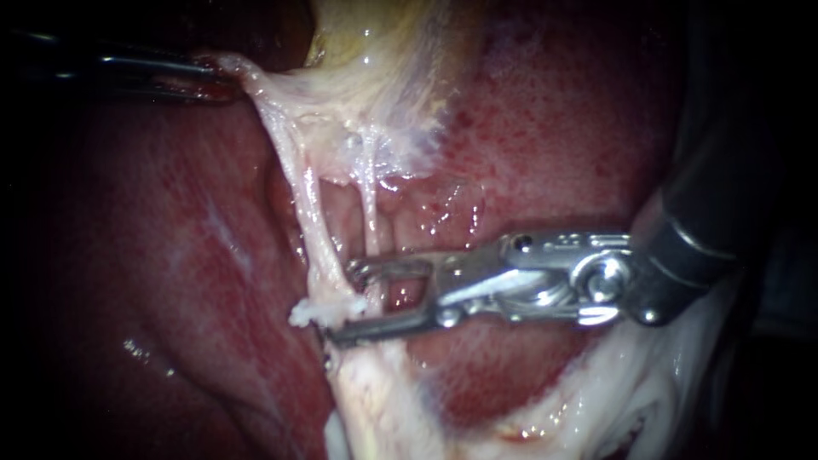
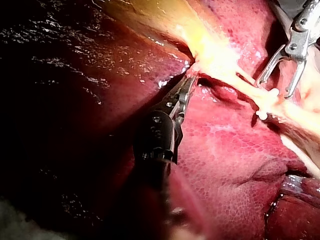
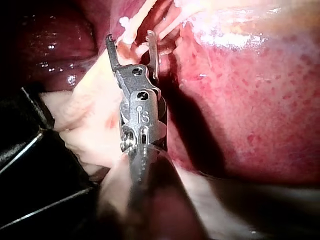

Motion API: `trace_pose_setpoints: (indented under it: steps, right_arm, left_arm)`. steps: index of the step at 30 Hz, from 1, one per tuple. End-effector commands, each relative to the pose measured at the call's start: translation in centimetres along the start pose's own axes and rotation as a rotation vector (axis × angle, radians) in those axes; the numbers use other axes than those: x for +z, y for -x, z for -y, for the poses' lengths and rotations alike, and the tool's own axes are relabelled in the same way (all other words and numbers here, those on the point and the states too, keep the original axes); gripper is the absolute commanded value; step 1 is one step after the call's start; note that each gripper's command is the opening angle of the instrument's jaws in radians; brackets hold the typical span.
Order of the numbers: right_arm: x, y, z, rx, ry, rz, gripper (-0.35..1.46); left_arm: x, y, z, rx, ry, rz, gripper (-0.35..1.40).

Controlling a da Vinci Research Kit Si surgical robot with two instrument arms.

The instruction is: Going back first clip left tube

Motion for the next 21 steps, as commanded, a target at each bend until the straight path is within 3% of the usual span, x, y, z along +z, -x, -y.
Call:
trace_pose_setpoints:
  steps: [1,10,21]
  right_arm:
    - [-0.07,-0.02,0.0,-0.022,0.002,0.0,0.5]
    - [-0.74,0.01,0.04,-0.21,0.019,0.003,0.5]
    - [-1.15,0.01,0.08,-0.258,0.007,0.003,0.5]
  left_arm:
    - [0.0,0.0,0.0,-0.002,-0.001,0.0,-0.35]
    - [-0.01,0.0,0.0,-0.002,0.0,0.0,-0.35]
    - [-0.01,0.0,0.0,-0.002,0.0,0.0,-0.35]
